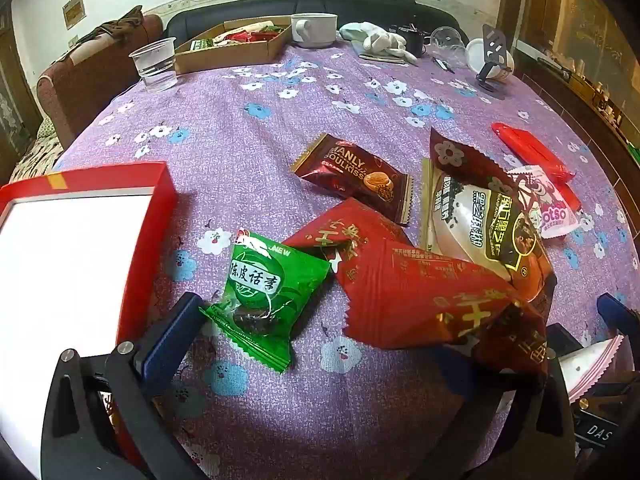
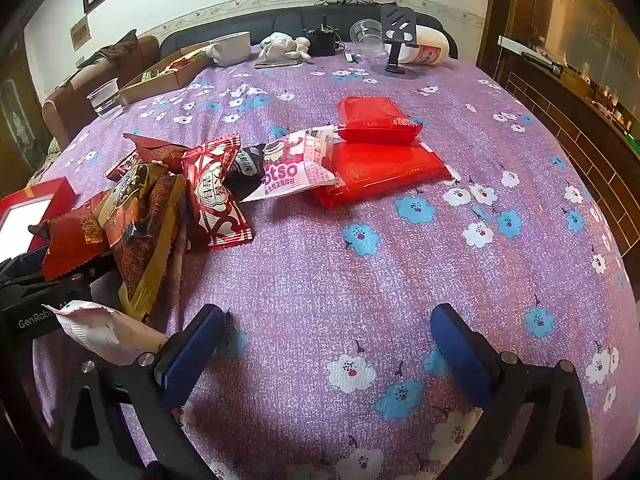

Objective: Organize snacks
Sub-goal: 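Move both tools toward the snack pile beside the red-rimmed tray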

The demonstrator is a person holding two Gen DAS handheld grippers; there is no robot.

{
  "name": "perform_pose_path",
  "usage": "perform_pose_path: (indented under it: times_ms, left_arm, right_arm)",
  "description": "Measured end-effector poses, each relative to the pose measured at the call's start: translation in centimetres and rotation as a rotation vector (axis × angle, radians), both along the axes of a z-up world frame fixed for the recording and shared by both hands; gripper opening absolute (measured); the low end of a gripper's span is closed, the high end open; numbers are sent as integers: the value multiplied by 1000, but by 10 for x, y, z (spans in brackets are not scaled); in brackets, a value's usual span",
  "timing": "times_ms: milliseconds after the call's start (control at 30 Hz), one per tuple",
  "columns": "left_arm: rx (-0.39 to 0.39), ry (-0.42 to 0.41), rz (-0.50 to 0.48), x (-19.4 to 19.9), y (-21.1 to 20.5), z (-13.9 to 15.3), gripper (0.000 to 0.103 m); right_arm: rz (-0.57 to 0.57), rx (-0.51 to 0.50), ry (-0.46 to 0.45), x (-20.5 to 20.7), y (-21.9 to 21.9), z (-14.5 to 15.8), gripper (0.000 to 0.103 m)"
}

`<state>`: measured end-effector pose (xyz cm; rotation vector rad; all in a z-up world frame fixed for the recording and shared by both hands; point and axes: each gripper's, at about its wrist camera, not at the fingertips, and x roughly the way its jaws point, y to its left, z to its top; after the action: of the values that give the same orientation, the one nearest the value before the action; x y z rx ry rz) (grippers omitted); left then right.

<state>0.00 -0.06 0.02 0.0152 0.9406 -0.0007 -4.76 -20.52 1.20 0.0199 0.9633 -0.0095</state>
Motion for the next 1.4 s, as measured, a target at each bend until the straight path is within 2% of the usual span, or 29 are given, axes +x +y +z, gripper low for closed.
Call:
perform_pose_path:
  times_ms: [700, 733, 833, 900, 967, 1000, 1200, 1300, 1400]
  left_arm:
    - [-5, 1, 0, 0, 1, 0, 103]
    - [-4, 11, 2, 0, 0, 0, 103]
    - [5, 148, -22, 4, -3, 3, 103]
    - [73, 225, -4, 2, -9, 8, 103]
    - [192, 212, 32, -6, -15, 22, 103]
    - [216, 192, 36, -10, -17, 32, 103]
    - [236, 60, 49, -30, -16, 109, 103]
    - [238, 42, 71, -32, -6, 136, 103]
    - [210, 43, 85, -32, 4, 156, 103]
  right_arm:
    - [7, -5, 13, 1, 0, 1, 103]
    - [22, -3, 37, 2, 0, 2, 103]
    - [101, 2, 124, 12, -1, 2, 103]
    - [139, 0, 179, 12, 3, 0, 103]
    - [202, -6, 237, 15, -1, 0, 103]
    - [225, -7, 253, 14, -3, -1, 103]
    - [280, -24, 264, 4, -13, -5, 103]
    - [280, -27, 264, 5, -13, -6, 103]
    - [284, -28, 262, 7, -13, -4, 103]
